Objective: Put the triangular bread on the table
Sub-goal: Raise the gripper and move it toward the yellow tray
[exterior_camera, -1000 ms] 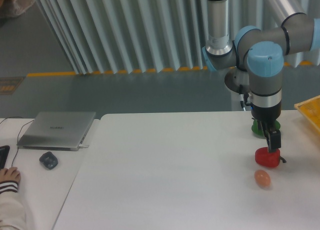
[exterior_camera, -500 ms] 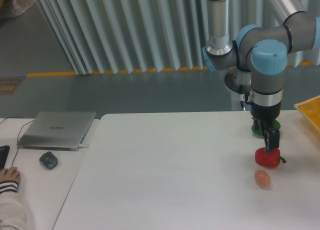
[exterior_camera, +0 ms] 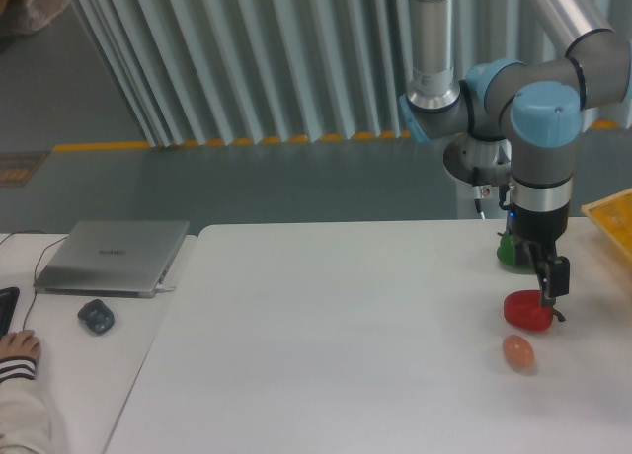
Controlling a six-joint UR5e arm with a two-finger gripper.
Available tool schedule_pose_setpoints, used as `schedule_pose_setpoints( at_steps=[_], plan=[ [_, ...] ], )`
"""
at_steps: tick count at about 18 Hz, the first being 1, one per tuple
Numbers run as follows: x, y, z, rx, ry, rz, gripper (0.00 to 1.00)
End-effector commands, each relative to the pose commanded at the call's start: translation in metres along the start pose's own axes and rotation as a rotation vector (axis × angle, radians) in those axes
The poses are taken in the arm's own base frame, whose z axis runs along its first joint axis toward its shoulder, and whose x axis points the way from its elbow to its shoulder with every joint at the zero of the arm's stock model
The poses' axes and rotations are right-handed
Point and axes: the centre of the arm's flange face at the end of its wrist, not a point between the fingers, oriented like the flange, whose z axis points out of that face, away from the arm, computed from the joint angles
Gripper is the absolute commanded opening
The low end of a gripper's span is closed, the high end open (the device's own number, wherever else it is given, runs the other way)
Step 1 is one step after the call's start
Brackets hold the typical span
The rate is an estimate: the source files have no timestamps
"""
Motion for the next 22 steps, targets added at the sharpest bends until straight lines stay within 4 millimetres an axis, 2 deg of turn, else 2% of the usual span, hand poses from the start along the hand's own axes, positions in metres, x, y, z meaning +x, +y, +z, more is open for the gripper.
schedule_pose_setpoints(
  at_steps=[7,12,18,22],
  plan=[
    [-0.013,0.048,-0.001,-0.004,-0.015,-0.071,1.0],
    [-0.024,0.074,-0.002,-0.009,-0.048,-0.095,1.0],
    [-0.031,0.118,0.003,-0.022,-0.04,0.074,1.0],
    [-0.034,0.135,0.009,-0.024,-0.031,0.109,1.0]
  ],
)
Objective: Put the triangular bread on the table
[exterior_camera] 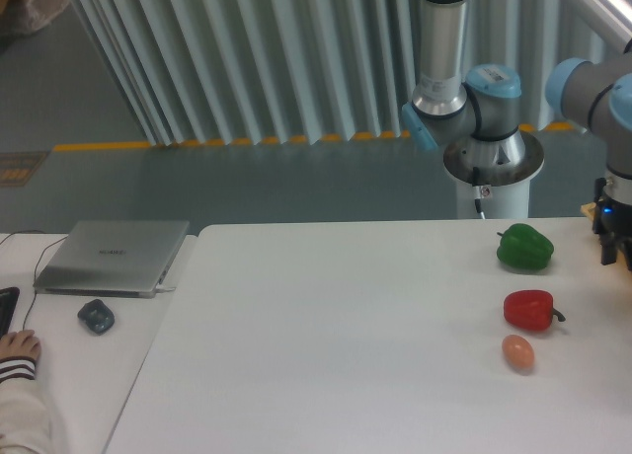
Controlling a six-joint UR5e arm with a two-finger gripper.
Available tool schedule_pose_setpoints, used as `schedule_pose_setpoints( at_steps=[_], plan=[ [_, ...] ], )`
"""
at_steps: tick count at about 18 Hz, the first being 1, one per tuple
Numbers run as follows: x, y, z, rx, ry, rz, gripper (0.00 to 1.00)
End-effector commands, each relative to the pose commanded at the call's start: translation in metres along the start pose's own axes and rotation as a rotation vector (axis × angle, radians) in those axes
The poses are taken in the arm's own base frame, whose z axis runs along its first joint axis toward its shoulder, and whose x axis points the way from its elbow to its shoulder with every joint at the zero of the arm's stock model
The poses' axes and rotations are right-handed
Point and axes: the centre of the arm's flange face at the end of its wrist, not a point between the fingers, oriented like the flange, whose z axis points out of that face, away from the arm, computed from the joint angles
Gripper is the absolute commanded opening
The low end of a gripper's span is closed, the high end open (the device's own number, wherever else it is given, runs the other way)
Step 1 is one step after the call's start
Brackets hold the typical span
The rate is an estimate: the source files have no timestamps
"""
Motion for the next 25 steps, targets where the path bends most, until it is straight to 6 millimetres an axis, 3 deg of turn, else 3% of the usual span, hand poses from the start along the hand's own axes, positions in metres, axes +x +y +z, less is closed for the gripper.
schedule_pose_setpoints(
  at_steps=[2,8,13,15,25],
  plan=[
    [0.001,0.017,0.002,-0.003,0.002,0.005,1.0],
    [-0.004,0.04,0.019,-0.005,0.011,-0.029,1.0],
    [0.005,0.096,0.032,-0.002,0.03,0.004,1.0],
    [0.006,0.099,0.033,-0.002,0.034,0.009,1.0],
    [0.028,0.106,0.079,-0.01,0.179,0.022,1.0]
  ],
)
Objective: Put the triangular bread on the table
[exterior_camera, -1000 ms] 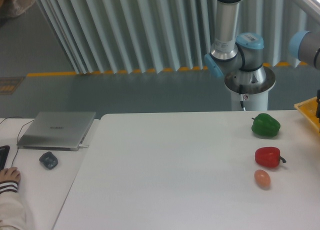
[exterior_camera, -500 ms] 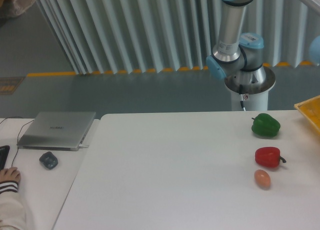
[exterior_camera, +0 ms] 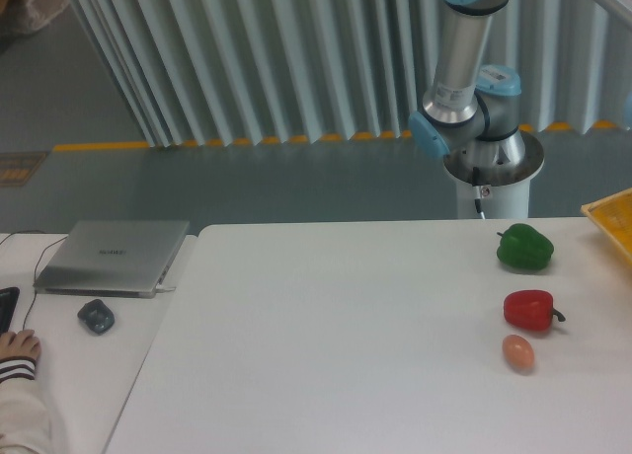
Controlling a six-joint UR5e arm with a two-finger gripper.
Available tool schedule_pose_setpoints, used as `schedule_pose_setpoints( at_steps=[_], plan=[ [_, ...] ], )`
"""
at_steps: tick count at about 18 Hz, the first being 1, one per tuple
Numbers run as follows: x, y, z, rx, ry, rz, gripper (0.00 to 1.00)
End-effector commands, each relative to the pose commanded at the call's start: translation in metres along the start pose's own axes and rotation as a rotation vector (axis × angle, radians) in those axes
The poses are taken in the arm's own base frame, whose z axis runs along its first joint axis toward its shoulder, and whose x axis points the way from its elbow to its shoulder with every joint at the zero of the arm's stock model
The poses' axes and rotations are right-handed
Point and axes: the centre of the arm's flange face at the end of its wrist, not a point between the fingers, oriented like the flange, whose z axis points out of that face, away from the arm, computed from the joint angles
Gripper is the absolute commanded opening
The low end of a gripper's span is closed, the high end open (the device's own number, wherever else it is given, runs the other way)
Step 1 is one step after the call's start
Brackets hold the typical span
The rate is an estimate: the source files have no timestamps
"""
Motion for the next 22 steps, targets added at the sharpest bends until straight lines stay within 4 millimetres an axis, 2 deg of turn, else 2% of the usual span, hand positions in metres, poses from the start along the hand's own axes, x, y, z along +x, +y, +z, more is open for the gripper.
schedule_pose_setpoints(
  at_steps=[6,7,8,10,11,16,17,22],
  plan=[
    [0.001,0.0,0.003,0.002,0.008,0.006,1.0],
    [0.0,-0.001,0.004,0.001,0.01,0.008,0.97],
    [0.0,-0.002,0.005,0.002,0.011,0.007,0.86],
    [-0.001,-0.003,0.008,0.003,0.017,0.002,0.54],
    [-0.001,-0.003,0.008,0.0,0.019,0.001,0.44],
    [-0.002,-0.002,0.001,0.005,0.03,0.001,0.36],
    [-0.003,0.0,0.001,0.008,0.047,0.002,0.31],
    [-0.007,0.005,-0.017,0.029,0.064,-0.003,0.3]
  ],
)
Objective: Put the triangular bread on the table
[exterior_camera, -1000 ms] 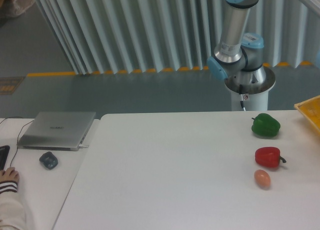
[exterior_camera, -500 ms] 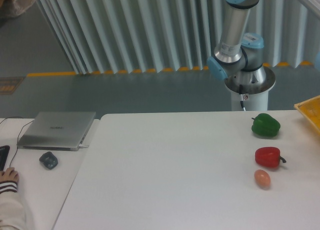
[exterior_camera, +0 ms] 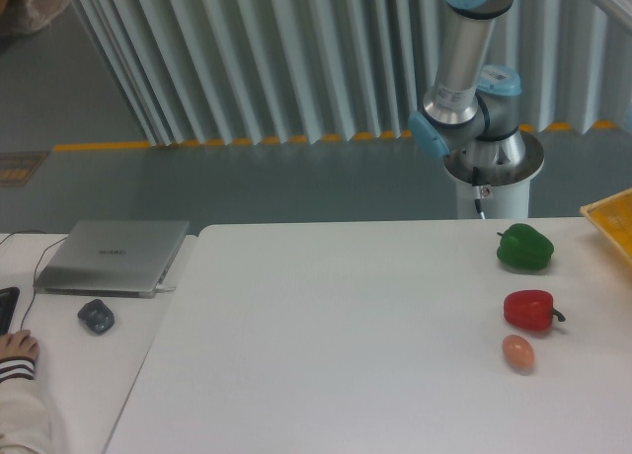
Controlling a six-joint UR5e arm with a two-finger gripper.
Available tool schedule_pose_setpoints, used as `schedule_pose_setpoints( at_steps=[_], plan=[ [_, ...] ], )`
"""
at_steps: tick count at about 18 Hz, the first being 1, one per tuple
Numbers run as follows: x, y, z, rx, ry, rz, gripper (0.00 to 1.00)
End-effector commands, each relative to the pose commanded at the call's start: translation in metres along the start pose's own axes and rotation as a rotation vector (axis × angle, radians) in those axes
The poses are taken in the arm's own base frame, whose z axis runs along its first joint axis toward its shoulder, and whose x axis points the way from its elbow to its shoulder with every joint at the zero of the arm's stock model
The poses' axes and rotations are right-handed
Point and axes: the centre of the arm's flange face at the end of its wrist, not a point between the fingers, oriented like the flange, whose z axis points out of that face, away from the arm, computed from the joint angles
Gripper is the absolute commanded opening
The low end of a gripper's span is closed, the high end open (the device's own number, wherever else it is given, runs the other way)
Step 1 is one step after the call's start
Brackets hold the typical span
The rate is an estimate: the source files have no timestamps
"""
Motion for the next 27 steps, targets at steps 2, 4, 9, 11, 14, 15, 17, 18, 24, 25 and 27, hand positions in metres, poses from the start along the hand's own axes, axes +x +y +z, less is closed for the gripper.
schedule_pose_setpoints(
  at_steps=[2,4,9,11,14,15,17,18,24,25,27],
  plan=[
    [-0.002,0.0,-0.024,0.029,-0.004,-0.001,0.3],
    [-0.003,-0.004,-0.038,0.073,-0.02,-0.003,0.31],
    [-0.004,-0.013,-0.046,0.182,-0.038,-0.039,0.3],
    [-0.005,-0.023,-0.052,0.251,-0.023,-0.084,0.3],
    [-0.009,-0.061,-0.065,0.283,-0.036,-0.19,0.31],
    [-0.012,-0.074,-0.066,0.31,-0.037,-0.228,0.31],
    [-0.017,-0.091,-0.073,0.325,-0.065,-0.257,0.31],
    [-0.021,-0.11,-0.076,0.311,-0.084,-0.247,0.31],
    [-0.038,-0.172,-0.082,0.303,-0.164,-0.387,0.31],
    [-0.041,-0.172,-0.082,0.301,-0.187,-0.39,0.31],
    [-0.048,-0.168,-0.073,0.261,-0.208,-0.39,0.31]
  ],
)
